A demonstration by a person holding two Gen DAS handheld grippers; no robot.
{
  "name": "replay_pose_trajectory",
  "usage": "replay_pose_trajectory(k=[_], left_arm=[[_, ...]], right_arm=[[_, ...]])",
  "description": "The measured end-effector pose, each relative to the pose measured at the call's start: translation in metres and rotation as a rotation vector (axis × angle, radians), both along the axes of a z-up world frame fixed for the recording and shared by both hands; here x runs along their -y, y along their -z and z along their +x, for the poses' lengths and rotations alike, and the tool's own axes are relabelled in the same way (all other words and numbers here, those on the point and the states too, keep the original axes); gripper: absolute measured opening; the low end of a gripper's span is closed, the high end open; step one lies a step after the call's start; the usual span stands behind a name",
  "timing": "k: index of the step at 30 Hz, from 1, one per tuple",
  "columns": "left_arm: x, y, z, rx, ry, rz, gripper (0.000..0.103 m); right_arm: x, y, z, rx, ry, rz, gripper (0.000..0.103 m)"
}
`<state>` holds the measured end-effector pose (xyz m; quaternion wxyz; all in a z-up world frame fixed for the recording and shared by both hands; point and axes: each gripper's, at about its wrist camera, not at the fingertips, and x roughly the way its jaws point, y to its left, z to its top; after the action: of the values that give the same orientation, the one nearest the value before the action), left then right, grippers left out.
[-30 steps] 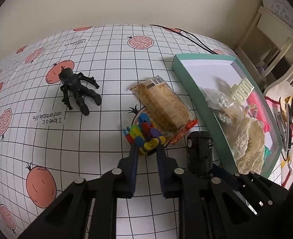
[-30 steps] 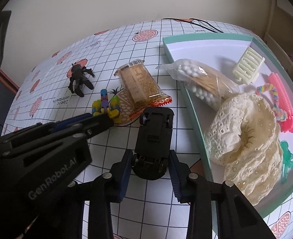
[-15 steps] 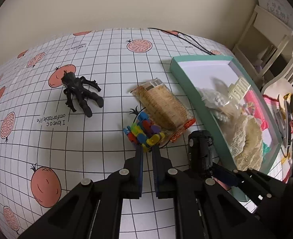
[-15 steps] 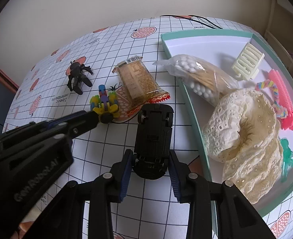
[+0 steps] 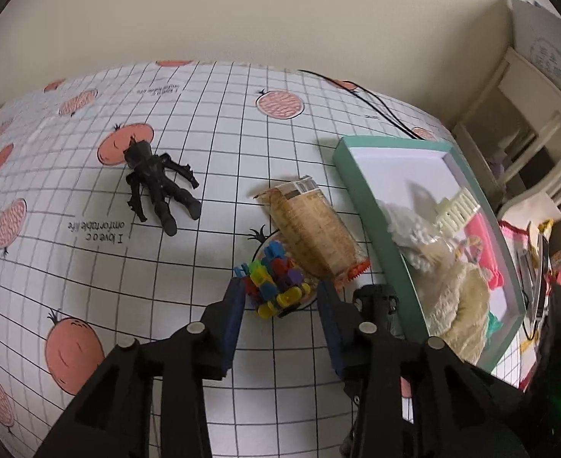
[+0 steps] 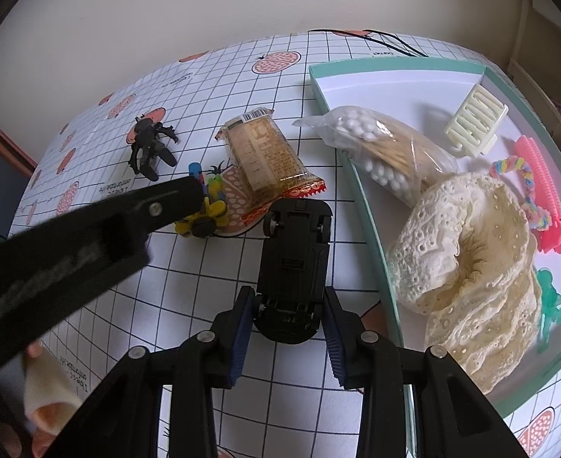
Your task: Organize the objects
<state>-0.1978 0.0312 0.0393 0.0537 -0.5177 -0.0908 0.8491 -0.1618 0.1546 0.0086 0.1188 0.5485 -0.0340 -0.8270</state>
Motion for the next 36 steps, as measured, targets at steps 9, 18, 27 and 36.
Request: replay_pose_trajectory(k=[9,18,27,36], left_arm=[[-0.001,0.017,-0.012,0.040,-0.050,0.015,0.041],[0.002,0.019,-0.009,0.041,-0.049,0.024,0.036],[0.007,0.009,-0.003,-0.013,-0.071,0.006,0.035],[0.019,-0.013,0.007,-0.114,-0.145,0.015,0.035]], right_arm=[[0.000,0.000,0.001,-0.003,-0.010,0.000,0.037],[-0.001,0.001,0.000,-0.003,-0.014,0.000,0.037],[-0.003,-0.003,0.001,-0.013,-0.007,-0.019,0.037],[-0.005,-0.024,0.006,-0.102,-0.002,-0.040,0.037]])
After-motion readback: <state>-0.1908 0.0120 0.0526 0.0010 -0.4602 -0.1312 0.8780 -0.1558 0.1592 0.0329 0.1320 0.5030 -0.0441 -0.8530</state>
